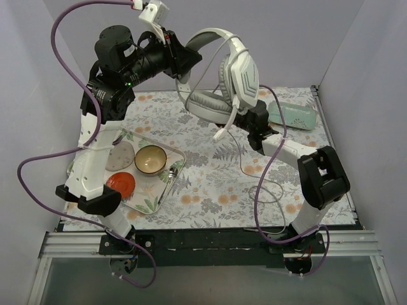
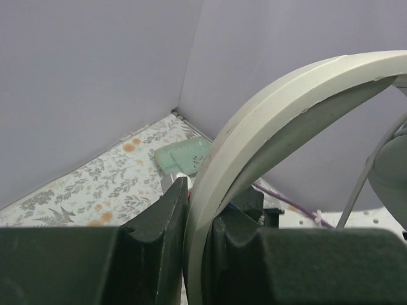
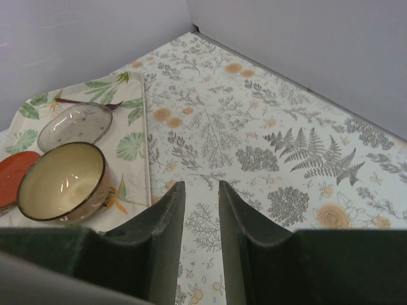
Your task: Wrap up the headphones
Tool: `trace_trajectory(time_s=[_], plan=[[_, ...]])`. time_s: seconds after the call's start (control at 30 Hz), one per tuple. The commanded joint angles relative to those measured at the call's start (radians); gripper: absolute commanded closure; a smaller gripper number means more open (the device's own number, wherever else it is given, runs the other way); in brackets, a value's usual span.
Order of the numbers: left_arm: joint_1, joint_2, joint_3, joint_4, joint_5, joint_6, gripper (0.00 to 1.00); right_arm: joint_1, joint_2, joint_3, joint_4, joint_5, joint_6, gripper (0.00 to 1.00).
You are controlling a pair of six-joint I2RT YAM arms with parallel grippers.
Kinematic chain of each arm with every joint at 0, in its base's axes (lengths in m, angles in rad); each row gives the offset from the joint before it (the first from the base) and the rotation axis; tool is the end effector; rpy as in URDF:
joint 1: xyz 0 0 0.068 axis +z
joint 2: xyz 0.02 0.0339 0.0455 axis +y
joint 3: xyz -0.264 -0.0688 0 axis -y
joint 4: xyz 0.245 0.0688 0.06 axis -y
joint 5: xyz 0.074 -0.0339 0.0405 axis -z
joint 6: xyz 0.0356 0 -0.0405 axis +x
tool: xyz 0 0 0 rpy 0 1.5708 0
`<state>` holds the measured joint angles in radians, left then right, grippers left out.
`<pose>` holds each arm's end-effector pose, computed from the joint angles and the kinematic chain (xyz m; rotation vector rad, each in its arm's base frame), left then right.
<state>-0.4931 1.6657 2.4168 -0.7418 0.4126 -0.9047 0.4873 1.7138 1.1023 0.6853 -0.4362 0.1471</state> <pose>0.2485 -0.1497 0.5884 0.0042 1.7491 -1.3855 0.3452 0.2000 0.2911 -0.6145 1.4360 0.8301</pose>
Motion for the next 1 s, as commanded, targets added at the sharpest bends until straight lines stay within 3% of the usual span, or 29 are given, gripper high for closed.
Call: trace_trajectory(time_s=[0.0, 0.33, 0.37, 0.4, 0.47, 0.5, 0.57, 0.87, 0.97], plan=[[0.001, 0.005, 0.099, 0.065, -0.172, -0.066, 1.0, 0.025, 0.036, -0.068, 0.12, 0.094, 0.043, 0.64], [0.002, 0.051, 0.156, 0.148, -0.4, -0.034, 1.0, 0.088, 0.107, -0.229, 0.031, 0.123, 0.052, 0.64], [0.01, 0.057, 0.153, 0.166, -0.431, -0.034, 1.0, 0.106, 0.118, -0.232, 0.017, 0.125, 0.046, 0.67], [0.014, 0.062, 0.145, 0.177, -0.442, -0.033, 1.0, 0.118, 0.124, -0.229, -0.04, 0.131, 0.04, 0.77], [0.03, 0.078, 0.131, 0.208, -0.474, -0.026, 1.0, 0.163, 0.138, -0.213, -0.114, 0.146, 0.026, 0.87], [0.039, 0.086, 0.128, 0.213, -0.475, -0.029, 1.0, 0.18, 0.144, -0.19, -0.148, 0.157, 0.017, 0.94], [0.082, 0.112, 0.123, 0.22, -0.456, -0.069, 1.0, 0.233, 0.171, -0.153, -0.251, 0.166, 0.006, 0.99], [0.306, 0.192, 0.096, 0.222, -0.264, -0.292, 1.0, 0.428, 0.358, 0.252, -0.68, 0.24, -0.06, 0.99], [0.323, 0.198, 0.076, 0.243, -0.29, -0.298, 1.0, 0.476, 0.421, 0.396, -0.795, 0.26, -0.075, 0.99]])
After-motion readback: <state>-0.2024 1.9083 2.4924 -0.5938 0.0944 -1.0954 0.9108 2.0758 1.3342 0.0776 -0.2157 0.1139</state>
